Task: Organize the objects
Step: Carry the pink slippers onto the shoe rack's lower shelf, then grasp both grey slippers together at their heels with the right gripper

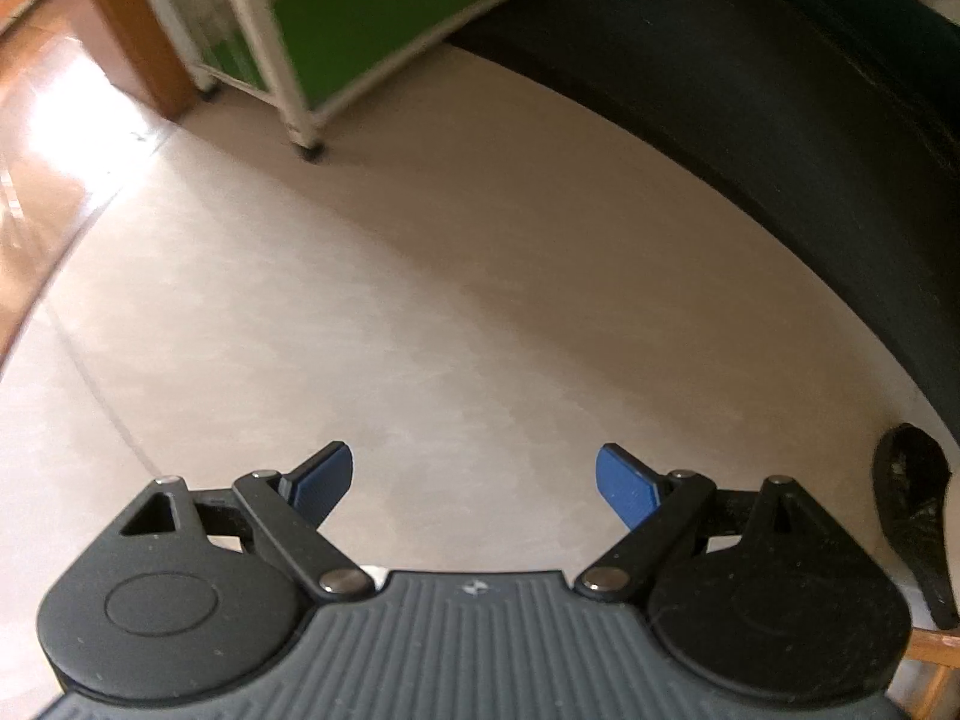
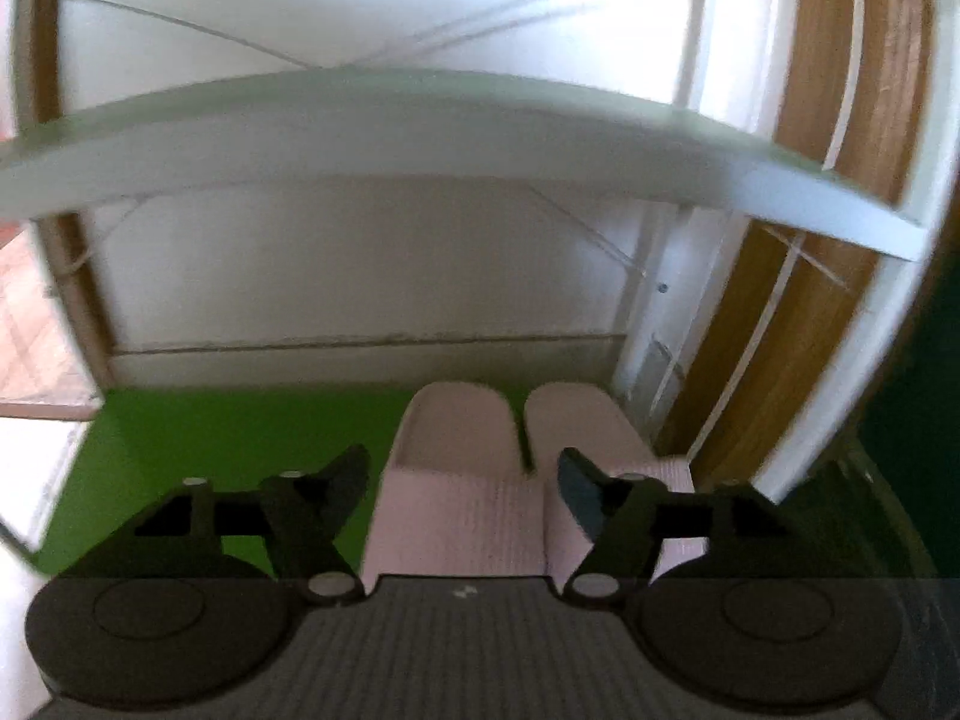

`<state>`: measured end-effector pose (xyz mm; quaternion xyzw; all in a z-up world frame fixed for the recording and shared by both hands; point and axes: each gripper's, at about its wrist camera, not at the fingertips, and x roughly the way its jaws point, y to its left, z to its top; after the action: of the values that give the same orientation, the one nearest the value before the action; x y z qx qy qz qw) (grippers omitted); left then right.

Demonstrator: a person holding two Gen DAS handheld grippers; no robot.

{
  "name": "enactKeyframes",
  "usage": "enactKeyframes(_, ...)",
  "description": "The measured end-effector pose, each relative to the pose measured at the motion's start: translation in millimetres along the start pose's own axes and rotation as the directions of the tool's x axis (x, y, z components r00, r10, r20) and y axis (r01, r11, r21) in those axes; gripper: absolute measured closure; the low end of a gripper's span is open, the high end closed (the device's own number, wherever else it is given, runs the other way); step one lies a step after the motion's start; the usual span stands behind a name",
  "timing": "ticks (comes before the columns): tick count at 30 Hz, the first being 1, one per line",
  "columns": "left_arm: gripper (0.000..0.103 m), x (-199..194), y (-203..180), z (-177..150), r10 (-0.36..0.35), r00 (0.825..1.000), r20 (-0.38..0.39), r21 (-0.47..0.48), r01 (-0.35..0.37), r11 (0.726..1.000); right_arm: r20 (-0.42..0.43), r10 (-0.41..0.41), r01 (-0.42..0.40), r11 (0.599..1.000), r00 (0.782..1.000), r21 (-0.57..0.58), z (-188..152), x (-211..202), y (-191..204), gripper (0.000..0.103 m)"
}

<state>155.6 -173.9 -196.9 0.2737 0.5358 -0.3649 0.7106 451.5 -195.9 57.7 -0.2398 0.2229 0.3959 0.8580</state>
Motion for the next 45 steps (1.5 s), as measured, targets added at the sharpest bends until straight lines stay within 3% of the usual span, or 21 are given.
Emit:
enactKeyframes(1, 0.015, -5.8, 2.4, -3.6, 0.006, 1.000, 0.010, -0.014, -0.005, 1.000, -0.005, 0.017, -0.017, 1.000, 1.000, -0.003, -2.8, -11.8, 5.0, 0.013)
enactKeyframes(4, 0.014, -23.8, 9.3, -15.7, 0.027, 0.999, 0.041, -0.046, -0.025, 0.999, -0.005, 0.053, -0.053, 0.997, 0.999, -0.047, -13.8, -45.7, 26.4, 0.003)
enactKeyframes(8, 0.013, -49.8, 16.6, -41.4, 0.058, 0.997, 0.058, -0.069, -0.054, 0.996, -0.067, 0.080, -0.088, 0.989, 0.995, -0.120, -33.6, -63.2, 59.4, 0.003)
enactKeyframes(13, 0.010, -81.0, 28.9, -86.5, 0.101, 0.992, 0.073, -0.095, -0.094, 0.991, -0.152, 0.112, -0.146, 0.961, 0.982, -0.233, -60.8, -118.3, 125.5, 0.002)
enactKeyframes(18, 0.010, -98.4, 43.3, -136.5, 0.079, 0.994, 0.076, -0.165, -0.066, 0.984, -0.259, 0.163, -0.245, 0.913, 0.952, -0.325, -85.4, -151.7, 199.6, 0.000)
enactKeyframes(23, 0.010, -107.5, 50.8, -185.8, 0.073, 0.996, 0.059, -0.172, -0.062, 0.983, -0.354, 0.218, -0.368, 0.816, 0.910, -0.445, -98.8, -179.1, 277.1, 0.000)
enactKeyframes(27, 0.010, -108.3, 61.9, -217.2, 0.079, 0.995, 0.053, -0.217, -0.066, 0.974, -0.431, 0.268, -0.474, 0.727, 0.862, -0.497, -107.6, -206.7, 344.2, 0.001)
enactKeyframes(30, 0.010, -109.4, 74.6, -242.9, 0.101, 0.994, 0.041, -0.272, -0.086, 0.959, -0.521, 0.300, -0.577, 0.624, 0.799, -0.527, -123.7, -227.6, 398.8, 0.004)
enactKeyframes(32, 0.010, -112.6, 83.6, -261.0, 0.115, 0.993, 0.035, -0.300, -0.099, 0.949, -0.565, 0.305, -0.622, 0.573, 0.766, -0.534, -135.4, -238.6, 430.9, 0.005)
enactKeyframes(34, 0.010, -113.1, 91.0, -273.3, 0.139, 0.990, 0.036, -0.330, -0.119, 0.937, -0.627, 0.304, -0.672, 0.537, 0.718, -0.509, -147.1, -245.9, 462.2, 0.005)
enactKeyframes(36, 0.010, -115.0, 97.3, -283.8, 0.154, 0.988, 0.033, -0.361, -0.132, 0.923, -0.685, 0.301, -0.713, 0.530, 0.664, -0.459, -158.5, -247.2, 487.8, 0.005)
enactKeyframes(38, 0.010, -116.3, 102.2, -293.1, 0.160, 0.987, 0.025, -0.386, -0.138, 0.912, -0.730, 0.262, -0.719, 0.550, 0.632, -0.425, -171.2, -243.2, 506.6, 0.005)
enactKeyframes(41, 0.010, -114.6, 104.5, -303.2, 0.168, 0.986, 0.020, -0.405, -0.146, 0.903, -0.757, 0.227, -0.691, 0.618, 0.613, -0.375, -185.4, -232.1, 525.1, 0.006)
enactKeyframes(44, 0.010, -112.4, 103.0, -307.8, 0.160, 0.987, 0.017, -0.409, -0.139, 0.902, -0.757, 0.220, -0.650, 0.685, 0.615, -0.329, -190.6, -217.9, 535.7, 0.005)
enactKeyframes(45, 0.010, -111.2, 102.4, -308.8, 0.161, 0.987, 0.016, -0.407, -0.141, 0.902, -0.772, 0.217, -0.642, 0.707, 0.597, -0.297, -192.8, -212.2, 535.0, 0.005)
